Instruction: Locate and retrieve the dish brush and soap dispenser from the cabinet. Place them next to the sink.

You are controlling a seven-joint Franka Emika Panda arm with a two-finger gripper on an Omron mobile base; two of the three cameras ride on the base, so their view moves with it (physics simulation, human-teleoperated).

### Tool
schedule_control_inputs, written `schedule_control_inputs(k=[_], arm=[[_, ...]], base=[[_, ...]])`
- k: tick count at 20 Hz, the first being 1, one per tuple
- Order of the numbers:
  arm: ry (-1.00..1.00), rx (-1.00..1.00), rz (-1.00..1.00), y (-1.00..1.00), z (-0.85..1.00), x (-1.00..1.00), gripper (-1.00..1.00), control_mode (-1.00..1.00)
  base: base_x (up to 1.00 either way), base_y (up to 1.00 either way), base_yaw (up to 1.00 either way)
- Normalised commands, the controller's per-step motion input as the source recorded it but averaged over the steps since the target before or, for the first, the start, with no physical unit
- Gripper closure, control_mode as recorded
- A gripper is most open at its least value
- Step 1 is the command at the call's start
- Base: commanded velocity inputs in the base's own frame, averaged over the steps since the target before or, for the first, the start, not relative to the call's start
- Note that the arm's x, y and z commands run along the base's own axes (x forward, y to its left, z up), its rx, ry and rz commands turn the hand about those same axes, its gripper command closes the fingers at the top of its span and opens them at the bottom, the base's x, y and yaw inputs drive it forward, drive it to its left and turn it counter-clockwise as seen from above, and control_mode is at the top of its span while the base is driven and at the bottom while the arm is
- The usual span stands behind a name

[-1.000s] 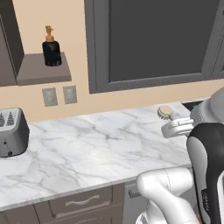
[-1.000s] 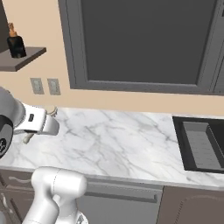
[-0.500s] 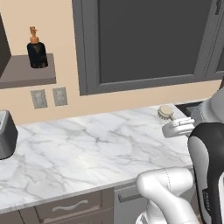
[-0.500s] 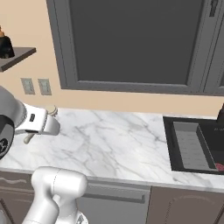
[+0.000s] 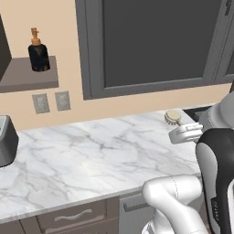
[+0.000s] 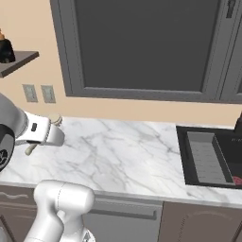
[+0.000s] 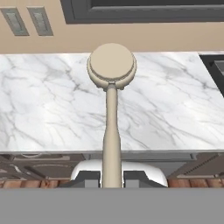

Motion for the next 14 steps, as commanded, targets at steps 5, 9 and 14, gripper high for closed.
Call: schedule_control_inputs(k=[5,9,14], arm=[[0.0,0.0,0.0,0.0,0.0,0.0,1.0,1.0],[0.0,0.0,0.0,0.0,0.0,0.0,1.0,1.0],[0.0,0.0,0.0,0.0,0.0,0.0,1.0,1.0]], base=[[0.59,0.17,0.0],[0.48,0.23,0.0],[0.19,0.07,0.0]])
